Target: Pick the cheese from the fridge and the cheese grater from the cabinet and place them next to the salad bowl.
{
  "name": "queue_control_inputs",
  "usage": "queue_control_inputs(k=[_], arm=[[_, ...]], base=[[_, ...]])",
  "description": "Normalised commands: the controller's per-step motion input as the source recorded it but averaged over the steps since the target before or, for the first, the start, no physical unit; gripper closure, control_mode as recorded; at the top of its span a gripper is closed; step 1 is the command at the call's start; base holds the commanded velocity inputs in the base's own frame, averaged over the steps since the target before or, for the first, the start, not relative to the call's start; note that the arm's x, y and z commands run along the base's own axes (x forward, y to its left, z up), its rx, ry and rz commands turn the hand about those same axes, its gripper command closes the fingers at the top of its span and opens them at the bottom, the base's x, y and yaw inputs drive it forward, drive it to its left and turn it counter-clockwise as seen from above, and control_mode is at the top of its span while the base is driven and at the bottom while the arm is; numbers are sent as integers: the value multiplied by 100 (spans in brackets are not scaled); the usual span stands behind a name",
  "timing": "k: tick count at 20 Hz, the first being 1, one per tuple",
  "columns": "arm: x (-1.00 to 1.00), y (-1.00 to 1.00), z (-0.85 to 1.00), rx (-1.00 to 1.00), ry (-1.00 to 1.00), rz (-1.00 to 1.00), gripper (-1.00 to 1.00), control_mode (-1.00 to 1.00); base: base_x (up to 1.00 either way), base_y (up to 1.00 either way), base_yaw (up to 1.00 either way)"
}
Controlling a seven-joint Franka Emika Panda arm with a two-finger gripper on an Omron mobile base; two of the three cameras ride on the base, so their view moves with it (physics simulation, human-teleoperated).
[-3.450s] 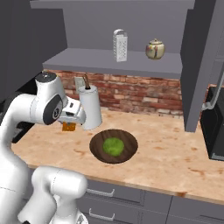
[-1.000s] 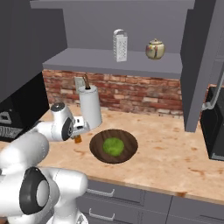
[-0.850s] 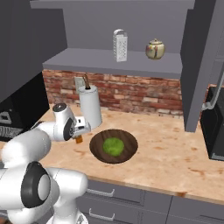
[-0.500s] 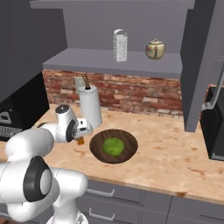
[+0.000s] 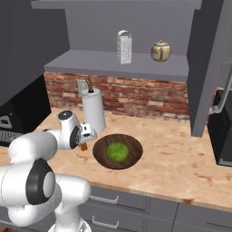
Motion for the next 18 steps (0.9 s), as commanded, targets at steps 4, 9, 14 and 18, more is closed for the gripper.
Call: queue_control_inputs(k=[4, 9, 14, 18], arm=[[0, -1, -16, 0, 0, 0, -100, -100], [-1, -5, 1, 0, 2, -1, -100, -100], [0, -5, 8, 0, 1, 0, -100, -100], [0, -3, 21, 6, 0, 0, -100, -100]], base=[[0, 0, 0], [0, 0, 0], [0, 0, 0], [0, 0, 0]])
